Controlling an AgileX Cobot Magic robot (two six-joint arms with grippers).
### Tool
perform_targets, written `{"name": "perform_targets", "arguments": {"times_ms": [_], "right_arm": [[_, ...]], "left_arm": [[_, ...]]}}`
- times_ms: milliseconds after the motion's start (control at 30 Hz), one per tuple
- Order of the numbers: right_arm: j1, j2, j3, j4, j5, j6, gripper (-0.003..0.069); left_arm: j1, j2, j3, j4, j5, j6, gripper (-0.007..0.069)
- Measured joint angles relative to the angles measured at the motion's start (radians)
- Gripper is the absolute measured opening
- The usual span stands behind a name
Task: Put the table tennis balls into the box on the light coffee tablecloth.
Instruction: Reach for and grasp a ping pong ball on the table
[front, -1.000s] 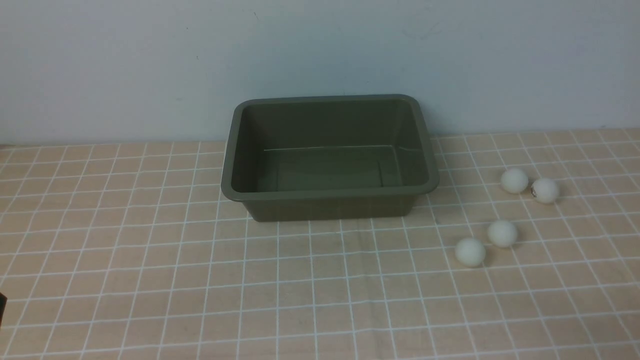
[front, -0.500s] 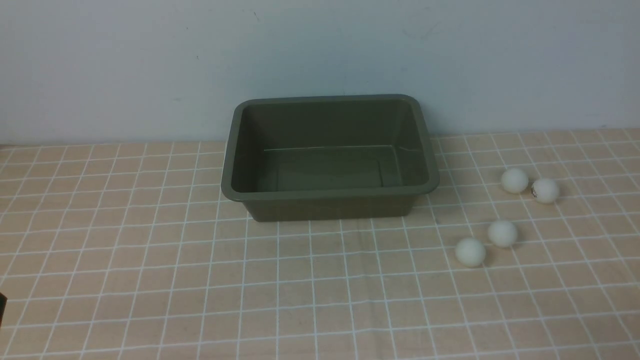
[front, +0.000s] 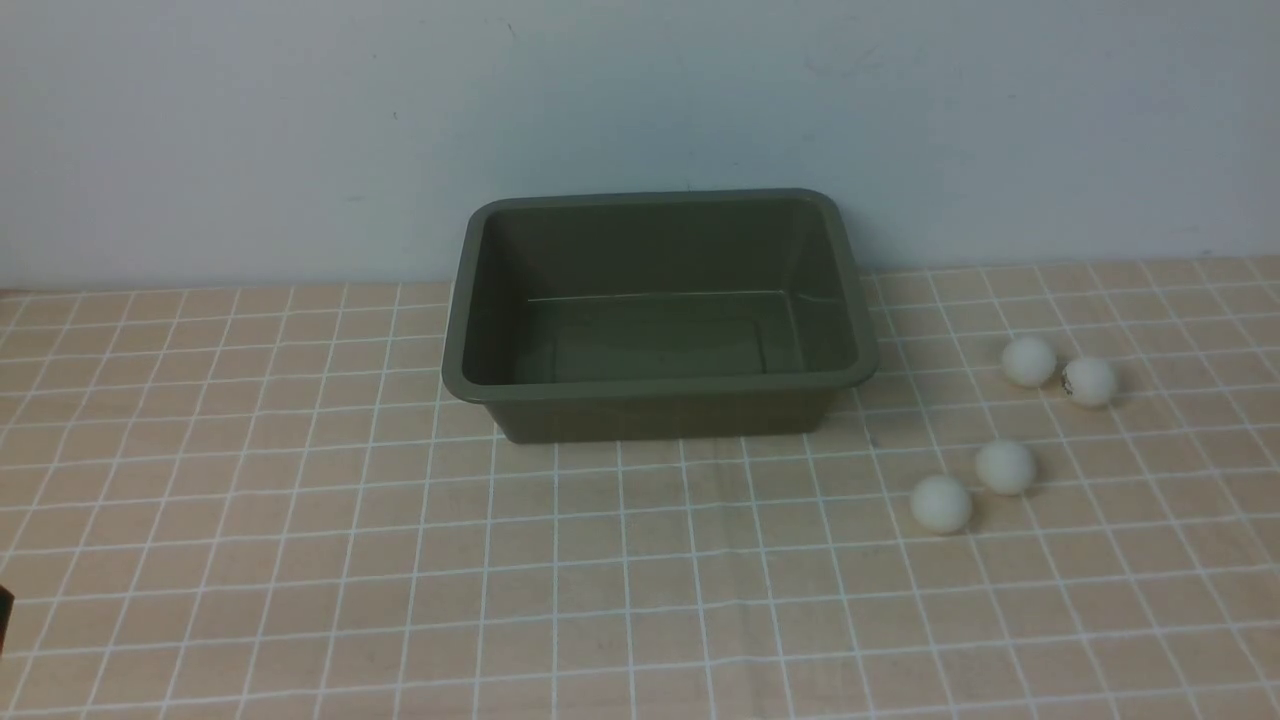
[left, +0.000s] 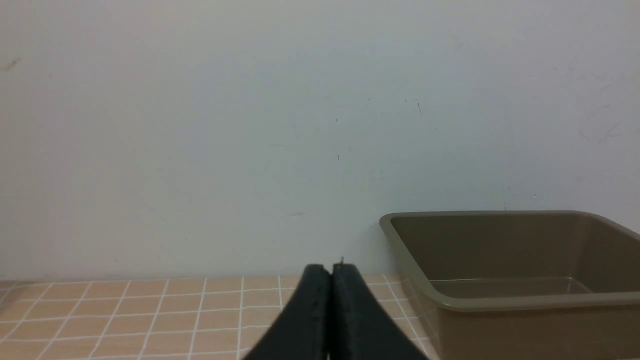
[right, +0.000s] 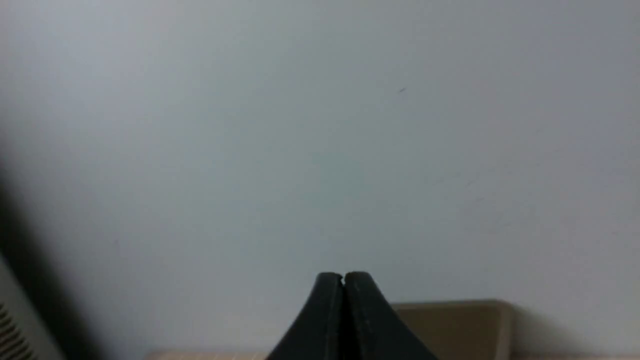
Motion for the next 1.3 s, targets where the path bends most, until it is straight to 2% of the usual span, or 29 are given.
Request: {"name": "perform_targets", "arguments": {"times_ms": [133, 233, 367, 400, 533, 667, 900, 1000, 1300], "right_arm": [[0.000, 0.165, -0.096, -0.186, 0.159, 0.092, -0.0019], [0.000, 0.330, -0.179, -0.459, 0.289, 0.256, -0.0019], [0.000, 0.476, -0.247, -0.770, 0.367, 0.487, -0.0017], [0.000, 0.535, -0.271, -0.894, 0.381, 0.581, -0.0017], [0.000, 0.638, -0.336, -1.139, 0.390, 0.757, -0.0016], [0.000, 0.698, -0.380, -1.163, 0.407, 0.765, -0.0013], [0.000, 0.723, -0.410, -1.083, 0.478, 0.629, 0.0032], [0.000, 0.723, -0.410, -1.081, 0.502, 0.626, 0.0080], [0.000, 0.723, -0.410, -0.994, 0.581, 0.627, 0.0345]], "left_arm": [[0.000, 0.000, 0.000, 0.000, 0.000, 0.000, -0.0064], [0.000, 0.000, 0.000, 0.000, 0.000, 0.000, -0.0064], [0.000, 0.000, 0.000, 0.000, 0.000, 0.000, -0.0064], [0.000, 0.000, 0.000, 0.000, 0.000, 0.000, -0.0064], [0.000, 0.000, 0.000, 0.000, 0.000, 0.000, -0.0064], [0.000, 0.000, 0.000, 0.000, 0.000, 0.000, -0.0064], [0.000, 0.000, 0.000, 0.000, 0.000, 0.000, -0.0064], [0.000, 0.000, 0.000, 0.000, 0.000, 0.000, -0.0064], [0.000, 0.000, 0.000, 0.000, 0.000, 0.000, -0.0064]]}}
